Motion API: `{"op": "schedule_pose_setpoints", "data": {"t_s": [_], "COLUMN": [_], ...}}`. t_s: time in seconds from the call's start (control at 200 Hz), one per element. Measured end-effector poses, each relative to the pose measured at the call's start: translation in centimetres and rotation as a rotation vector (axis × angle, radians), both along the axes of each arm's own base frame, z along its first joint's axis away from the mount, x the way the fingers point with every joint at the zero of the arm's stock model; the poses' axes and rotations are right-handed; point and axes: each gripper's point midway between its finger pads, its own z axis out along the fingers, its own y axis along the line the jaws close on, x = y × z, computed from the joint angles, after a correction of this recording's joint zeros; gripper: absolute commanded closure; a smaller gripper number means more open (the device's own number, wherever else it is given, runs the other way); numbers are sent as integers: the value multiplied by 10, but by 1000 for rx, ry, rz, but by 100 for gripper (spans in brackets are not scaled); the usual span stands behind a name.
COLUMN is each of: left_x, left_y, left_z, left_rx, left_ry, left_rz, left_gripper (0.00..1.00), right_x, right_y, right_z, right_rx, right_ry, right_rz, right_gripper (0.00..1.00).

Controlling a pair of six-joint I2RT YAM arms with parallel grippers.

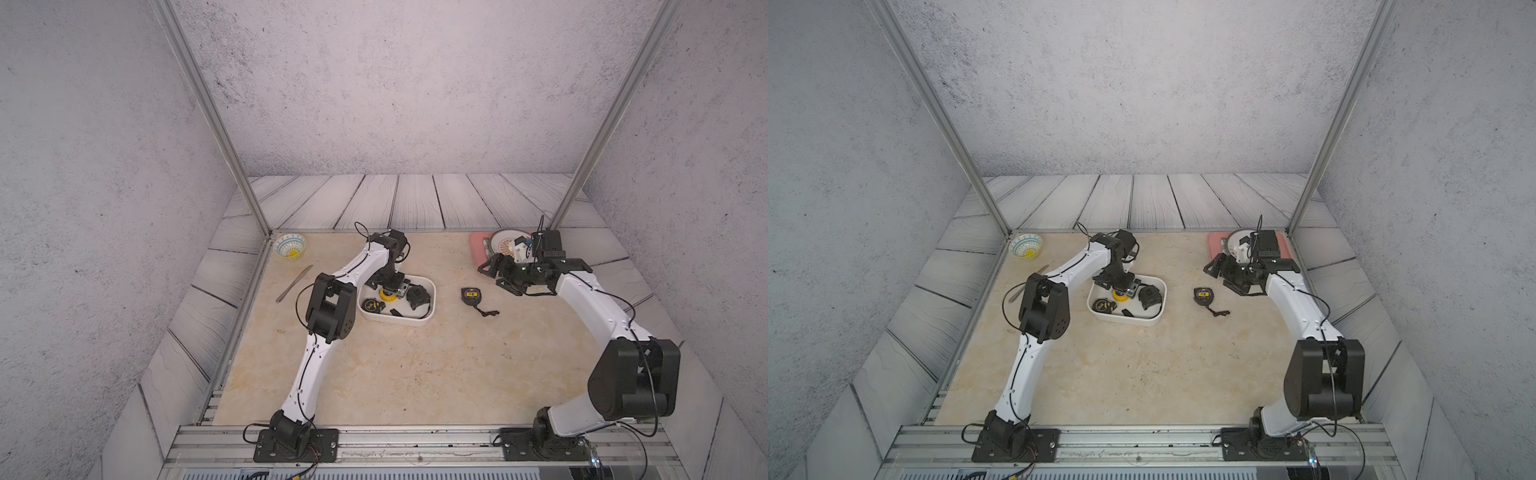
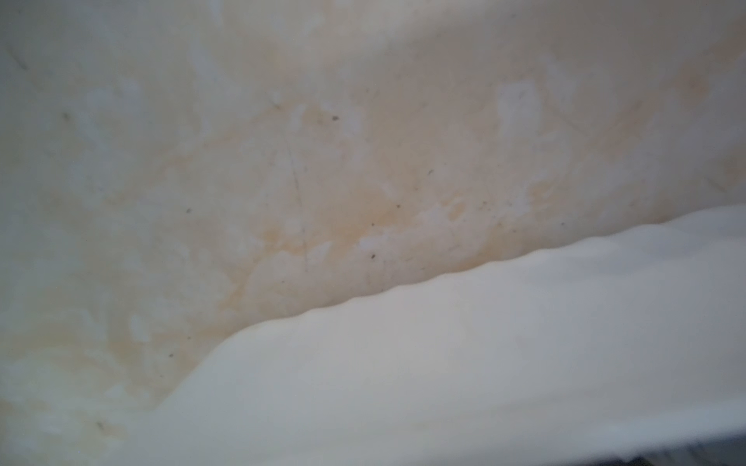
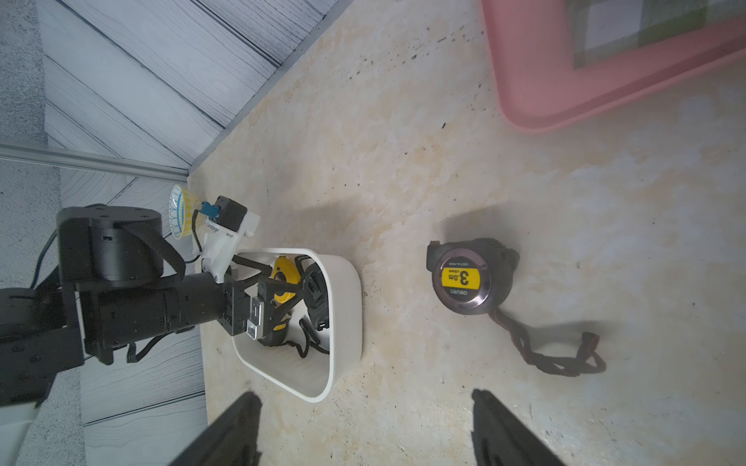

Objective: Take the tape measure out of the storage box
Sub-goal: Pick up the tape measure from the storage box.

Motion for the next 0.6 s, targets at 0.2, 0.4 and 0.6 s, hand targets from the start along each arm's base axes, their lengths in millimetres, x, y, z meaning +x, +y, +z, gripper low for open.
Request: {"op": "schedule_pose_setpoints", "data": {"t_s": [0.2,0.4,0.6], "left_x": [-2,-2,-1], "left_y": [-5,-6,-2], "left_z": [0,-2,-9], "left_rx": [-27,-29,-5], "left_ry": [11,9,9], "left_rz": [-28,-34,-33], "left_gripper": [5,13,20], "right_x": [0,0,0], "right_y": [0,0,0], "right_z": [0,0,0], "right_rx": [0,-1,0], "right_ry": [1,1,2], "right_rz": [-1,-2,-3], "right_gripper": [16,16,16]}}
